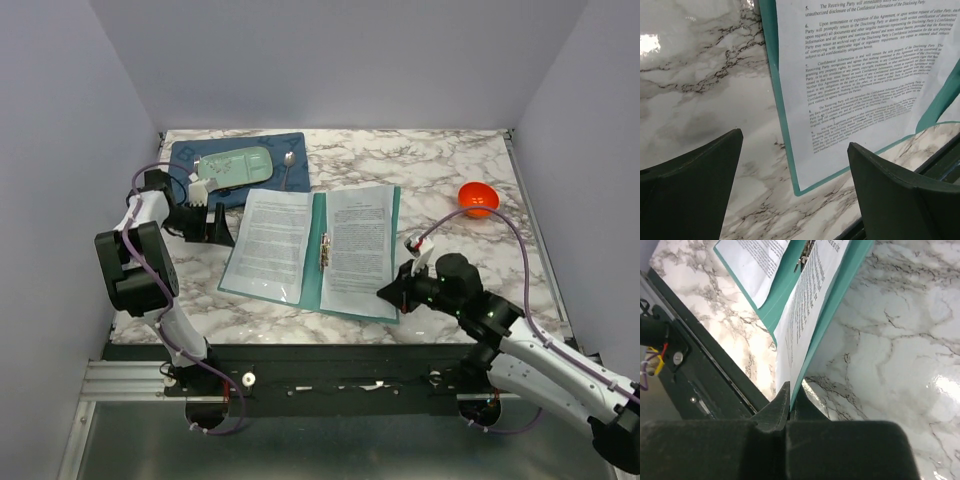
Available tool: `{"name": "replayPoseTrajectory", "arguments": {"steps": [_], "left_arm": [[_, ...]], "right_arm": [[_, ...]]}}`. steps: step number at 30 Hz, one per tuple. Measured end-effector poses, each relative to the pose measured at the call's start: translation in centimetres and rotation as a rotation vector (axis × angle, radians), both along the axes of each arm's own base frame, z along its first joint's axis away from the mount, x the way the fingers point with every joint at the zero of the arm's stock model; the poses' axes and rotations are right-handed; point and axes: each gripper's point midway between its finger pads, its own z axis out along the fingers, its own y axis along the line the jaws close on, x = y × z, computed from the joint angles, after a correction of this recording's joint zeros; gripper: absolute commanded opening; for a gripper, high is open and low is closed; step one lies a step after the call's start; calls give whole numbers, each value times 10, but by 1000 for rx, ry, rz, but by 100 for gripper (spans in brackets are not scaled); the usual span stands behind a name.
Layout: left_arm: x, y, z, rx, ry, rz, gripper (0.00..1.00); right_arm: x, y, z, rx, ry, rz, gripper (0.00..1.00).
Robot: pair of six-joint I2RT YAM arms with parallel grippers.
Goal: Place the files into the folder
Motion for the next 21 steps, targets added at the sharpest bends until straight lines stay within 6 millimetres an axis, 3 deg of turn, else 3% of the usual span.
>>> {"name": "replayPoseTrajectory", "arguments": {"steps": [11, 21], "left_arm": [[40, -12, 8, -156, -55, -40, 99], [48, -40, 21, -301, -104, -118, 99]], "right_arm": [[-50, 28, 25, -77, -288, 238, 1], [-57, 14, 54, -46, -393, 254, 1]]}}
